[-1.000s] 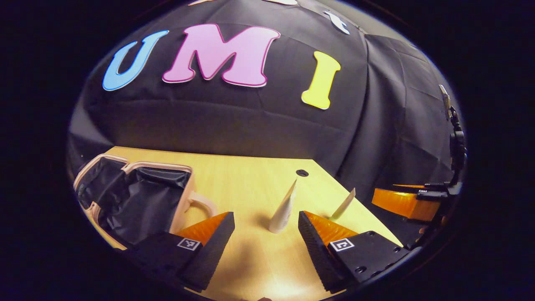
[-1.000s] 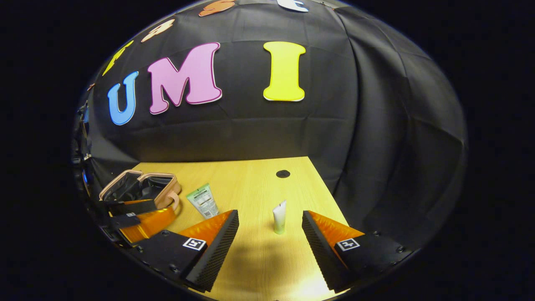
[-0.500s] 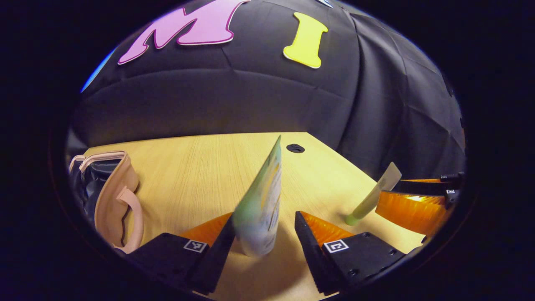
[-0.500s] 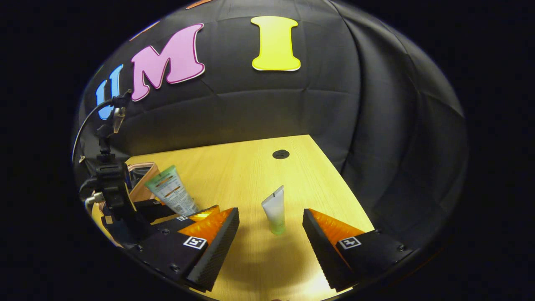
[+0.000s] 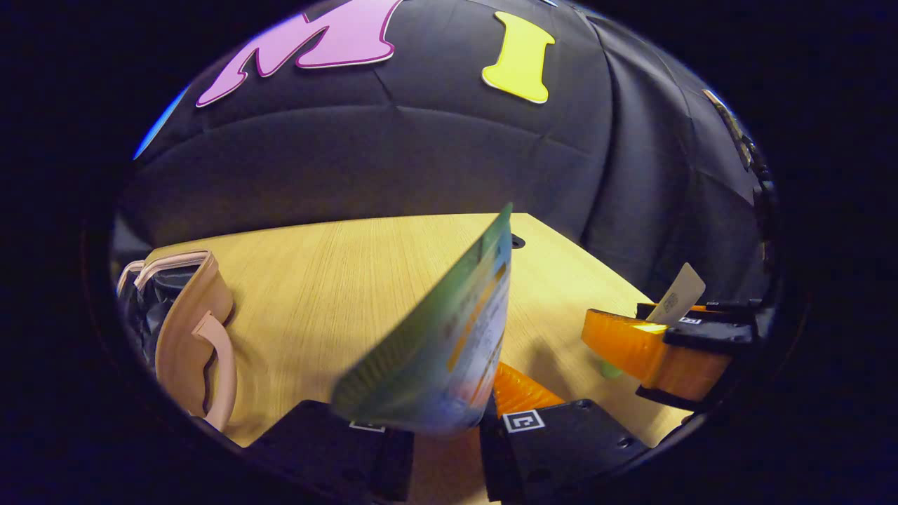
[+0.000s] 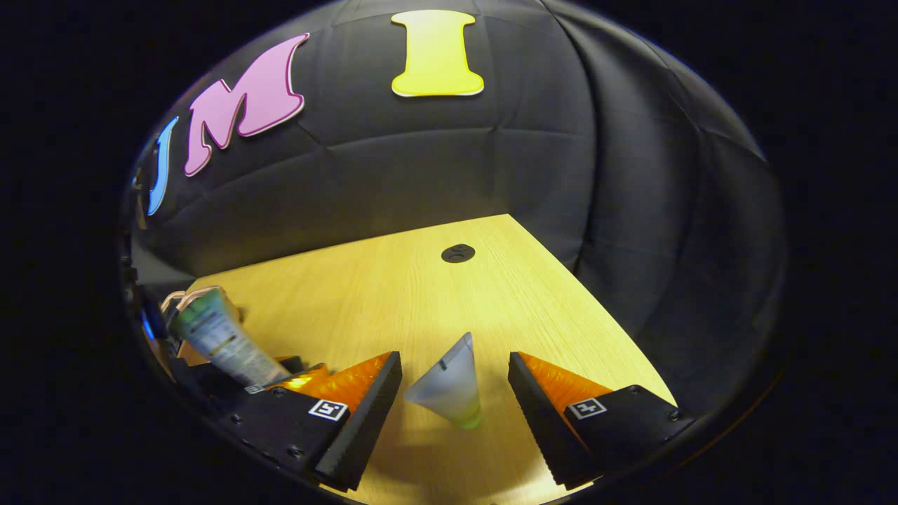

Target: First open the suitcase, pack the skin care products into it, and then close the suitcase.

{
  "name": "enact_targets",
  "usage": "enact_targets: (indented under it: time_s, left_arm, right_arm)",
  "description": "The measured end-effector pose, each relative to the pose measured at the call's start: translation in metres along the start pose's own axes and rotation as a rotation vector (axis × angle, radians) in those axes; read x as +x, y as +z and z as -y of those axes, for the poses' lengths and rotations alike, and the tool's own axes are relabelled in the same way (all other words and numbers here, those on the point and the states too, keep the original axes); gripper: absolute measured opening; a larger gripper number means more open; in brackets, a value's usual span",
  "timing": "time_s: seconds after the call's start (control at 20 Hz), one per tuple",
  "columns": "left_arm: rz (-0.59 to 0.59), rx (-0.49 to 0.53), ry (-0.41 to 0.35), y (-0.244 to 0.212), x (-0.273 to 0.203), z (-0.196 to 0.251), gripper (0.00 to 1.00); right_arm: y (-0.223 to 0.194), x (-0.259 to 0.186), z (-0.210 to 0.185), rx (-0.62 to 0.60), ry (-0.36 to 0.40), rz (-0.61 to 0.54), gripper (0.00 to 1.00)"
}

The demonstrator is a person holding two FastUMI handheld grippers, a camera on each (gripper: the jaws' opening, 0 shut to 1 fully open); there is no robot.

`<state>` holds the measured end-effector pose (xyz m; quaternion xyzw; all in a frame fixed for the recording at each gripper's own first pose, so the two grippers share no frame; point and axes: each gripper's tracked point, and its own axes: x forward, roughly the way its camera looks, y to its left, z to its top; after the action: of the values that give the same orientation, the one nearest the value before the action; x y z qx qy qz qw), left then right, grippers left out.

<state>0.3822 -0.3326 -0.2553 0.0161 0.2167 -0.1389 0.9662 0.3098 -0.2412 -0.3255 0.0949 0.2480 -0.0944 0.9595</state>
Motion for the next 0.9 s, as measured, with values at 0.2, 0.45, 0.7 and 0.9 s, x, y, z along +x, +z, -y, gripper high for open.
enact_targets:
  time_s: [0.2, 0.45, 0.7, 0.9]
  left_arm:
    - [-0.007, -0.022, 0.022, -0.007, -0.011, -0.014, 0.41]
    - [0.007, -0.01, 0.018, -0.011, -0.022, -0.021, 0.41]
    - [0.036, -0.089, 0.002, -0.008, -0.043, -0.03, 0.41]
    - [0.108, -0.074, 0.012, 0.028, -0.096, -0.049, 0.4]
  right_arm:
    - [-0.001, 0.012, 0.001, -0.06, -0.029, 0.011, 0.54]
    - [-0.009, -0.001, -0.015, -0.165, 0.047, 0.003, 0.22]
    - [0.013, -0.044, -0.035, -0.224, 0.109, 0.062, 0.24]
    - [0.044, -0.097, -0.061, -0.23, 0.153, 0.116, 0.24]
